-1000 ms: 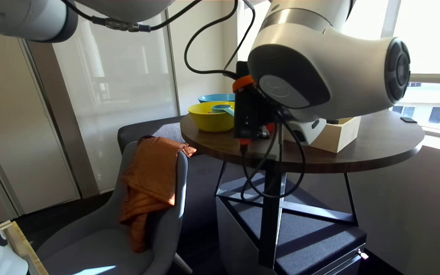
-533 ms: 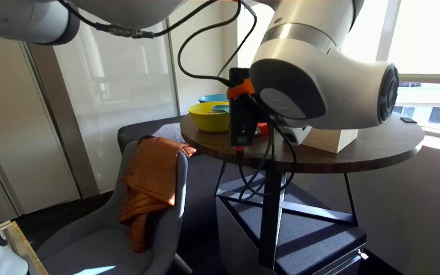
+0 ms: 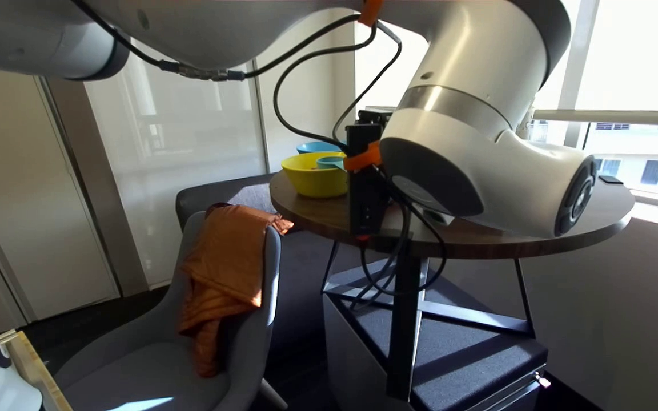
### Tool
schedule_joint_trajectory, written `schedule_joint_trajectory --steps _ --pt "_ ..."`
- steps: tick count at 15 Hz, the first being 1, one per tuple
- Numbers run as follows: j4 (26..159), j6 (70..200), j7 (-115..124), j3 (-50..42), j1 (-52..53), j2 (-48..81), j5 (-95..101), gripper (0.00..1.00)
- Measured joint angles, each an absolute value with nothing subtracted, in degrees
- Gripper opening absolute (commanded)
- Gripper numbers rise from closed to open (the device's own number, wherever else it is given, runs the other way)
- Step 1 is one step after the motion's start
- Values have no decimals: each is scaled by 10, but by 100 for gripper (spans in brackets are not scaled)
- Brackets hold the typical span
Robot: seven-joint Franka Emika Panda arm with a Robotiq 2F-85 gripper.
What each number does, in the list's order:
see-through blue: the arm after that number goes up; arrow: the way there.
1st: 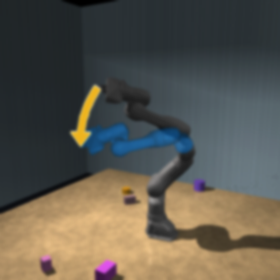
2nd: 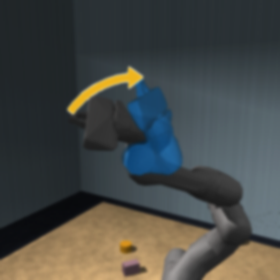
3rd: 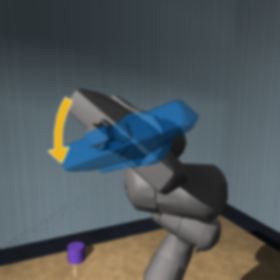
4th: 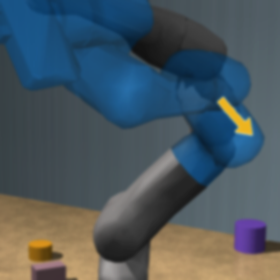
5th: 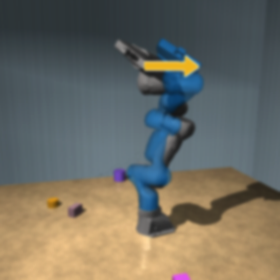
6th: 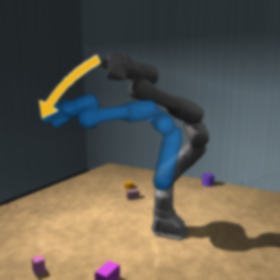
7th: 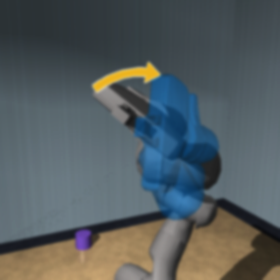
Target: Put one scoop of the contents of the yellow bowl in the blue bowl
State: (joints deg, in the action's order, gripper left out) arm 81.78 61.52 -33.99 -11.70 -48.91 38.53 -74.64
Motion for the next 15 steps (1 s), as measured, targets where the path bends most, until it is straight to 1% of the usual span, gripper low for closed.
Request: schedule_joint_trajectory --steps 7,9,11,12,14,15 --pt "818 615 -355 -117 -492 388 -760 99" --pt "818 615 -355 -117 -492 388 -760 94" --pt "818 615 -355 -117 -491 388 -760 85" --pt "818 614 -355 -117 -491 389 -760 77" --pt "818 613 -355 -117 -491 389 -760 82" --pt "818 611 -354 -117 -491 389 -760 75"
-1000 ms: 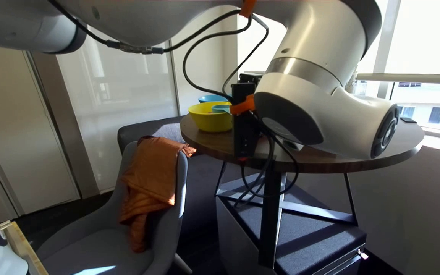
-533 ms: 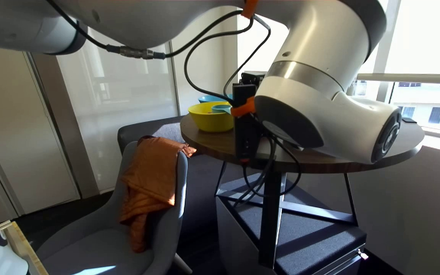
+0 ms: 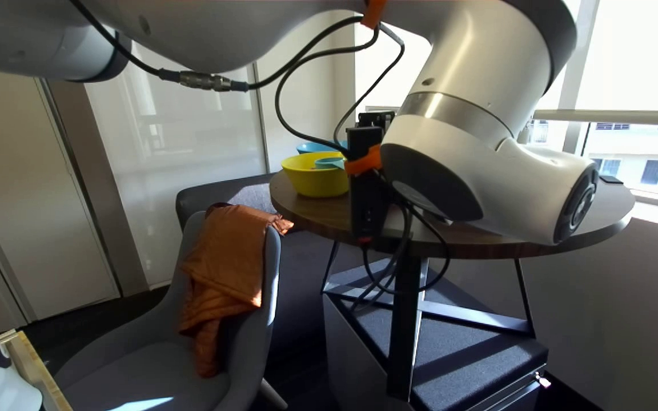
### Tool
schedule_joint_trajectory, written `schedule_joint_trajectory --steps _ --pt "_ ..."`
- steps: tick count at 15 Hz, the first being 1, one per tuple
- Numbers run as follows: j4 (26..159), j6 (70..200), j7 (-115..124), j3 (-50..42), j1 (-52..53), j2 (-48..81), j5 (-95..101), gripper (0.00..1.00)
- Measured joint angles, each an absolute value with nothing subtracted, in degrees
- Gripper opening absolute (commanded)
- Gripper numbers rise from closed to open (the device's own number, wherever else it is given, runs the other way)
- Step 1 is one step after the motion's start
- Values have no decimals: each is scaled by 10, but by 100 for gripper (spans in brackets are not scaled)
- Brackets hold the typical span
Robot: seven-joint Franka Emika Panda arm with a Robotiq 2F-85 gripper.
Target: Put one scoop of the contents of the yellow bowl in the blue bowl
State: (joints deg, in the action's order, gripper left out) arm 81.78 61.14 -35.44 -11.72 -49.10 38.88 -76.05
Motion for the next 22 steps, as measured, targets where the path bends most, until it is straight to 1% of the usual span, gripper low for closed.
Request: schedule_joint_trajectory --steps 1,3,4,5,11,12,13,15,17,22 --pt "818 607 -353 -117 -491 389 -760 77" --pt "818 597 -352 -117 -491 390 -759 74" --pt "818 595 -352 -117 -491 390 -758 70" --pt "818 595 -352 -117 -491 390 -758 55" --pt "817 595 -352 -117 -491 390 -757 14" --pt "817 595 -352 -118 -491 390 -757 5" --pt "817 595 -352 -118 -491 390 -757 1" --pt "817 595 -352 -118 -491 390 -757 0" --pt "816 596 -352 -119 -491 390 -757 2" --pt "815 598 -352 -123 -493 388 -758 2"
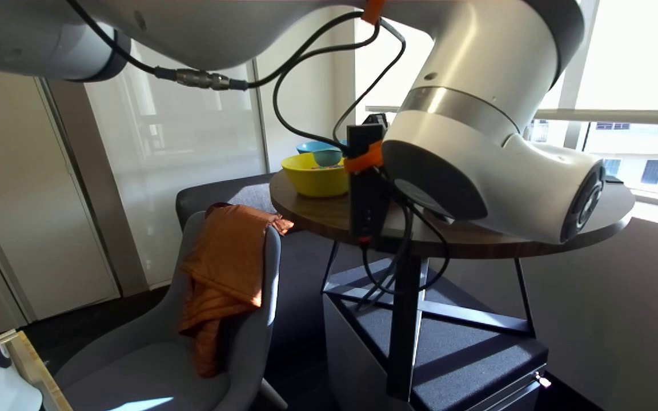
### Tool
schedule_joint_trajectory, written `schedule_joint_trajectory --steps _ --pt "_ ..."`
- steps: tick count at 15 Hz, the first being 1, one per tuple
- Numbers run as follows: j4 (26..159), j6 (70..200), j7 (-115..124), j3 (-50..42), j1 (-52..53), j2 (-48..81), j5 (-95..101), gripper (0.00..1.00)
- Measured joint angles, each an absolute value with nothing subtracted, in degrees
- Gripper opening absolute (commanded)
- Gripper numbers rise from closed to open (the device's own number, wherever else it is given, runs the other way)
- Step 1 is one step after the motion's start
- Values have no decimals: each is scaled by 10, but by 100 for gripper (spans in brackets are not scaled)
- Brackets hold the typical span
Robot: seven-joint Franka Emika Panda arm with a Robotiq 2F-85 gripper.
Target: Put one scoop of the contents of the yellow bowl in the blue bowl
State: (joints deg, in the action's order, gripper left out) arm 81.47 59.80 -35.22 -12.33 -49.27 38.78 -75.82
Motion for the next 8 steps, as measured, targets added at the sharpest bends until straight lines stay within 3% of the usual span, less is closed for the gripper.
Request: schedule_joint_trajectory --steps 8 --pt "824 602 -421 -148 -503 296 -749 2"
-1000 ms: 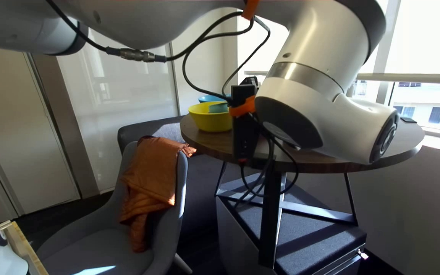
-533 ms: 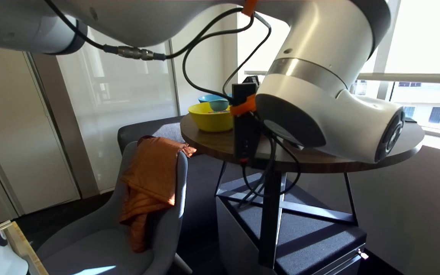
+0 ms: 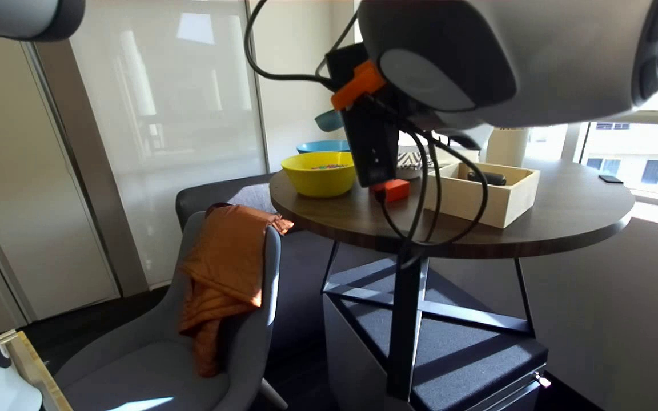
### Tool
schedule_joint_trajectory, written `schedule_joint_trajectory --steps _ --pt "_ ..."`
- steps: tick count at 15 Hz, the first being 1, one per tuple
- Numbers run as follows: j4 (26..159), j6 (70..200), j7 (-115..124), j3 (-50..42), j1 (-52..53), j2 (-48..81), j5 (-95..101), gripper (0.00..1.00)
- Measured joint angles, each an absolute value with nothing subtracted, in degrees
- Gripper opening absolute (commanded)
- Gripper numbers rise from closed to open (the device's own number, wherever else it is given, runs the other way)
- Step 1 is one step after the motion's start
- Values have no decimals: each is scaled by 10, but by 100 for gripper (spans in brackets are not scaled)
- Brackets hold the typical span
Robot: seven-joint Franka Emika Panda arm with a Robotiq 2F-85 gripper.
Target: Put one scoop of the contents of the yellow bowl in the blue bowl
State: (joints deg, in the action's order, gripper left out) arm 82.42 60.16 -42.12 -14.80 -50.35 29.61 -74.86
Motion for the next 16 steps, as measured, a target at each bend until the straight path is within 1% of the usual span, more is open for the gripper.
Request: schedule_joint_trajectory --steps 4,11,12,13,14,16 --pt "860 659 -487 -151 -460 228 -682 2" --pt "949 866 -615 -155 -358 127 -642 2" --pt "956 896 -624 -158 -347 118 -641 9" --pt "961 902 -623 -162 -340 113 -638 9" --pt "962 902 -623 -166 -338 112 -637 2" --pt "963 900 -623 -173 -338 113 -637 2"
